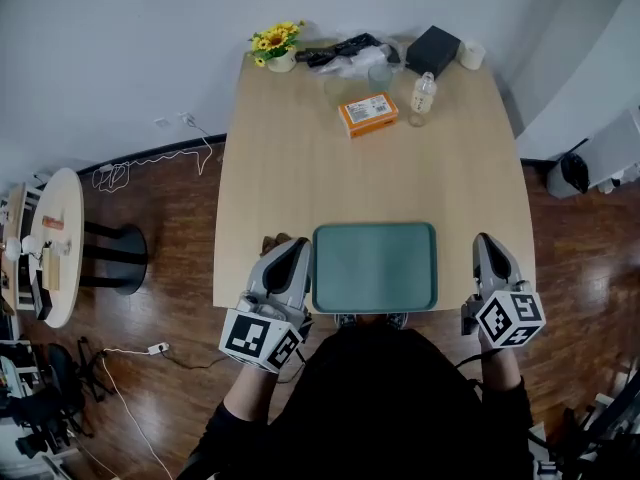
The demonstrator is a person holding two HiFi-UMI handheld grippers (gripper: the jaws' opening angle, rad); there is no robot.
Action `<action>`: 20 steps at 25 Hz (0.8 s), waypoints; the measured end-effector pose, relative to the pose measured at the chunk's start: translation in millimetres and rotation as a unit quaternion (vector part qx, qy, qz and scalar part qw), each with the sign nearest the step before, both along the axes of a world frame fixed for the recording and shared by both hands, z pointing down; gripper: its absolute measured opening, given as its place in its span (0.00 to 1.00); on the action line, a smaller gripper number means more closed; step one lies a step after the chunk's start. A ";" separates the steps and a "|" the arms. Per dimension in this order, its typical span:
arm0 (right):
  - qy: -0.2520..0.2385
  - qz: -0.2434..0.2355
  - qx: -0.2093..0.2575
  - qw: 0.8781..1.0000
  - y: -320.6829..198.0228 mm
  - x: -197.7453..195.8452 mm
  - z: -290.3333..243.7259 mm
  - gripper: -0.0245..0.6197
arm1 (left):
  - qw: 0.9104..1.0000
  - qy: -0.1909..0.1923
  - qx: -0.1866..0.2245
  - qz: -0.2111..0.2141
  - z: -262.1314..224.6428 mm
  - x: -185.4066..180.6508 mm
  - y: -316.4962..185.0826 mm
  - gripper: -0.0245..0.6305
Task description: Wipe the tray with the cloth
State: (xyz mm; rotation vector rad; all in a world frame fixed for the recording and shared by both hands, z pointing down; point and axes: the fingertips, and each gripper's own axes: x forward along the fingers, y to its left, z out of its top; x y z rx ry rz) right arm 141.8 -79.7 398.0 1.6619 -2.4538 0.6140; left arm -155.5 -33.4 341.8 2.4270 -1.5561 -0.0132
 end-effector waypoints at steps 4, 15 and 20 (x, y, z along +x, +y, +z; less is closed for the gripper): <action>0.001 -0.006 0.006 1.000 3.7 -1.2 -2.7 0.04 | 0.999 -0.001 -0.041 0.009 24.1 17.2 7.7 0.05; 0.023 -0.055 0.034 0.998 11.7 -21.3 -20.1 0.04 | 0.996 -0.015 -0.089 -0.010 53.1 12.3 10.6 0.05; 0.022 -0.059 0.034 0.997 12.8 -23.2 -18.2 0.04 | 0.996 -0.014 -0.091 -0.013 54.4 10.8 11.9 0.05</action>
